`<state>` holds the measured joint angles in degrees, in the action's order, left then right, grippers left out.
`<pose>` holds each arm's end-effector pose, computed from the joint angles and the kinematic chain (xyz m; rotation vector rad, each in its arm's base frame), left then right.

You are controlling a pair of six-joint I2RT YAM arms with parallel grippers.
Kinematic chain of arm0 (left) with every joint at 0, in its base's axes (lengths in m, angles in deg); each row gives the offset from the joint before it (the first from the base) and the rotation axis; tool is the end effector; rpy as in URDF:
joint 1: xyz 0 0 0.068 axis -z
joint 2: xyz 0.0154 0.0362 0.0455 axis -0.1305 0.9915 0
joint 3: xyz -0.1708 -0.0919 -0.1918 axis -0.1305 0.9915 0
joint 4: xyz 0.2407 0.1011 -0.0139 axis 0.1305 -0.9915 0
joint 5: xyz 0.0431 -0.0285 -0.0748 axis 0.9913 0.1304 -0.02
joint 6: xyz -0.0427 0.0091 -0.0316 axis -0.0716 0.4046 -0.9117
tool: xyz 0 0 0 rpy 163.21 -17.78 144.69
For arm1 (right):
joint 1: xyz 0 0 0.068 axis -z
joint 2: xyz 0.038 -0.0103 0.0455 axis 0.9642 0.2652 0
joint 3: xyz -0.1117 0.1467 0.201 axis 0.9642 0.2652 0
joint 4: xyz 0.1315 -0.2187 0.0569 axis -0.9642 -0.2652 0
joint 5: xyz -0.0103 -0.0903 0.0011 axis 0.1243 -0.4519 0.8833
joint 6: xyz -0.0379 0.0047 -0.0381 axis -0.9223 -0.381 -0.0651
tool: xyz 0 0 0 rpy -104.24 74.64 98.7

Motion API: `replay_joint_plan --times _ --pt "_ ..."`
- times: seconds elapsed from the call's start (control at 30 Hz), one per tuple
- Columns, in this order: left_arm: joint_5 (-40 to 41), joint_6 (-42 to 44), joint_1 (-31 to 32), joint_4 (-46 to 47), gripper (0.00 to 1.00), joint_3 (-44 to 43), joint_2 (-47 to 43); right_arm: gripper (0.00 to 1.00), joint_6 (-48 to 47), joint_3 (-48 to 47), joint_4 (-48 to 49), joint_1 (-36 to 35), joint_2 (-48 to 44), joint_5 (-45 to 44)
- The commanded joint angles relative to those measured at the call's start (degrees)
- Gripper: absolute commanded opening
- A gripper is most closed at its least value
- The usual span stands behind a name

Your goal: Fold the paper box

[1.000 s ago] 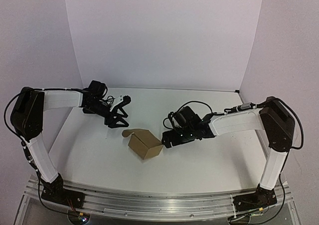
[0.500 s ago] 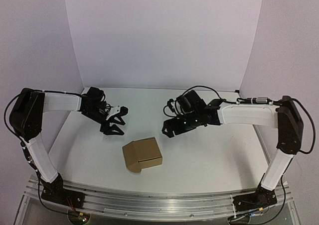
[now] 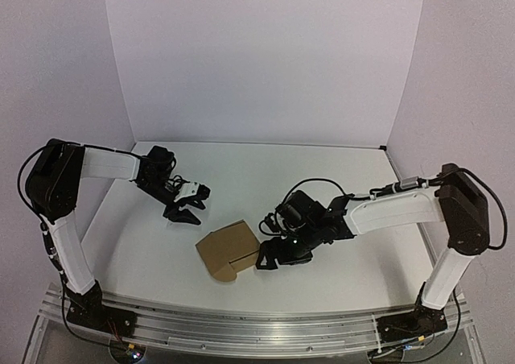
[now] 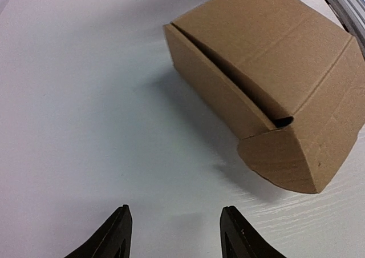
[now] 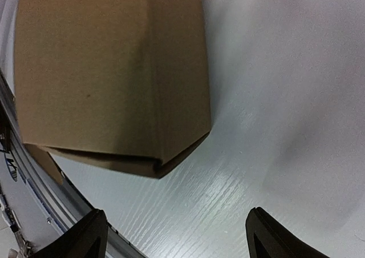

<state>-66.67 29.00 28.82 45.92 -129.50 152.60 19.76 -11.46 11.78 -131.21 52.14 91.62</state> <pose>0.3228 -0.1518 0.1625 1.9064 1.4888 -0.6328 0.1915 0.3012 0.1635 -0.6395 2.6753 0.7392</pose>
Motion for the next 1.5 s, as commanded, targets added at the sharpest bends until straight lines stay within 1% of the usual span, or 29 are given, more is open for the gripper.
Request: replay_joint_plan --times 0.0,0.23,0.4,0.47,0.53,0.63,0.73,0.8,0.87,0.93,1.0,1.1,1.23,1.27,1.37,1.4,1.47 --pt "-2.65 4.72 2.47 -4.08 0.55 3.52 -2.39 0.85 2.09 -1.32 4.95 -0.11 2.72 -1.75" --pt "-5.29 5.25 5.75 -4.16 0.55 9.05 -7.16 0.85 1.66 -5.39 5.07 2.84 6.85 -6.09" --pt "-6.77 4.29 7.04 -3.70 0.55 9.92 -8.91 0.84 0.22 -7.53 4.88 6.18 7.53 -4.62" --pt "-5.39 4.24 7.06 -3.21 0.55 10.13 -9.76 0.84 -0.07 -6.72 4.14 7.08 6.39 -3.72" --pt "-2.47 4.27 6.73 -1.52 0.54 11.03 -11.03 0.83 0.40 -4.49 2.01 7.53 3.38 -4.27" --pt "-0.32 6.22 5.99 2.66 0.54 14.44 -15.44 0.80 3.14 -0.74 -3.69 7.59 -1.81 -7.06" --pt "-0.81 8.91 6.29 9.41 0.55 19.32 -23.18 0.74 7.09 -0.05 -10.91 7.39 -5.41 -8.53" --pt "-1.71 10.15 7.76 13.46 0.58 23.24 -28.39 0.72 7.55 -0.77 -11.93 5.96 -7.25 -8.38" --pt "-2.13 13.21 10.43 16.17 0.65 26.98 -32.83 0.73 6.51 -2.65 -11.58 4.30 -7.34 -6.93" --pt "-1.31 14.06 14.27 19.58 0.70 30.64 -36.28 0.73 5.84 -4.79 -11.37 4.11 -6.19 -4.34" --pt "0.82 12.70 17.77 23.76 0.72 33.47 -37.53 0.74 5.36 -6.24 -11.26 4.05 -4.78 -3.45" --pt "4.68 12.20 21.58 31.58 0.73 36.34 -36.25 0.74 5.43 -8.24 -10.12 4.26 -2.52 -1.09" --pt "7.53 11.79 23.14 37.41 0.72 35.65 -32.45 0.72 8.45 -9.13 -6.11 5.07 -0.46 4.82" --pt "7.78 11.94 23.25 38.32 0.72 35.55 -31.67 0.70 9.39 -8.73 -5.17 5.23 -0.10 5.77" --pt "9.05 12.42 24.20 40.85 0.72 35.43 -28.89 0.50 11.98 -7.85 -4.06 5.35 1.48 7.33" --pt "9.48 12.75 24.58 41.08 0.72 35.31 -27.91 0.46 12.45 -7.67 -4.06 5.35 1.89 7.48" --pt "9.98 13.82 25.05 41.22 0.71 35.29 -26.93 0.43 13.40 -7.06 -4.06 5.35 2.00 6.99"
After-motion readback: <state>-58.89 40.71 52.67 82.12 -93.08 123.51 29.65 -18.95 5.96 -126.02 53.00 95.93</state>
